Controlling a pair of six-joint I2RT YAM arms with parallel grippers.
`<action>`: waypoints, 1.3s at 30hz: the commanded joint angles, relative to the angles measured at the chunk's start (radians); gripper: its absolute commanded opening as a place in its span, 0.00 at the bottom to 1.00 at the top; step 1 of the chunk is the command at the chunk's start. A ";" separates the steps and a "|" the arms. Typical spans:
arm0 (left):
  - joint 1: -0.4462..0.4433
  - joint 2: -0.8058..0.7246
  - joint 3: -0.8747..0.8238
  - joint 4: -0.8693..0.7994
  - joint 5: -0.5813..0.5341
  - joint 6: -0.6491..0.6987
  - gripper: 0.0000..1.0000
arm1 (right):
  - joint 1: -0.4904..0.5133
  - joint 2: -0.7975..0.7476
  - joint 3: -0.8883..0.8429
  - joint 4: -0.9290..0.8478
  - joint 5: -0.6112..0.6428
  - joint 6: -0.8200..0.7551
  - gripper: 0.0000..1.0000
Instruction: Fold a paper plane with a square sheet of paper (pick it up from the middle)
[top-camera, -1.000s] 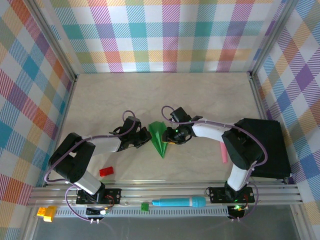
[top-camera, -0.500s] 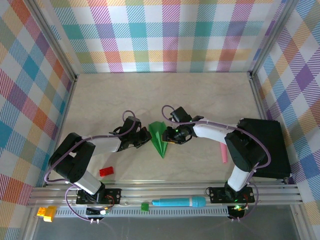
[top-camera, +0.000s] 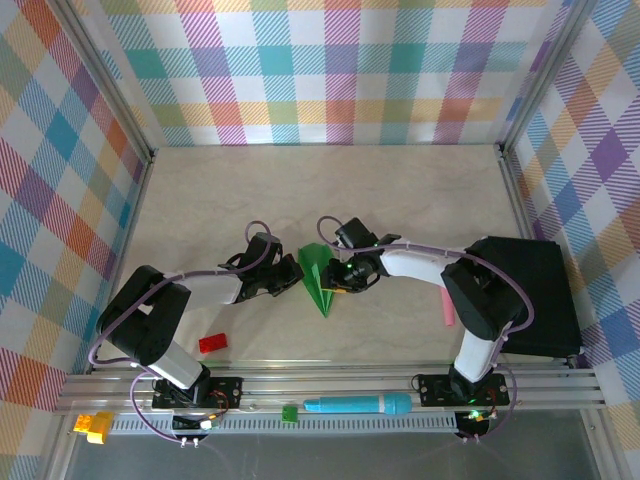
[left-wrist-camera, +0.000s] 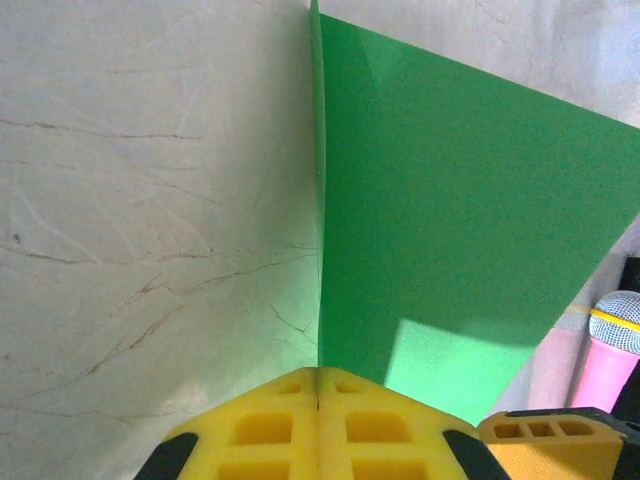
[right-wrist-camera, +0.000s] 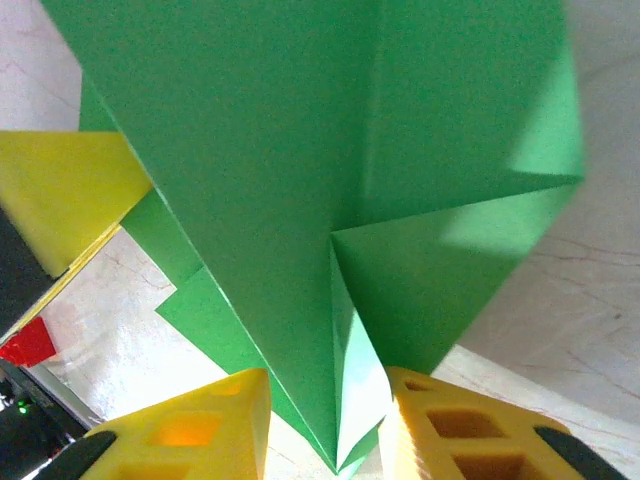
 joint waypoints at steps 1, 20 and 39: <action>0.010 -0.022 0.031 0.020 0.037 -0.017 0.00 | 0.030 0.026 0.055 -0.041 0.024 -0.047 0.34; 0.010 -0.001 0.063 0.019 0.094 -0.055 0.00 | 0.074 0.062 0.106 -0.071 0.052 -0.106 0.50; 0.010 0.021 0.076 -0.016 0.090 -0.032 0.00 | 0.075 0.050 0.102 -0.087 0.103 -0.105 0.57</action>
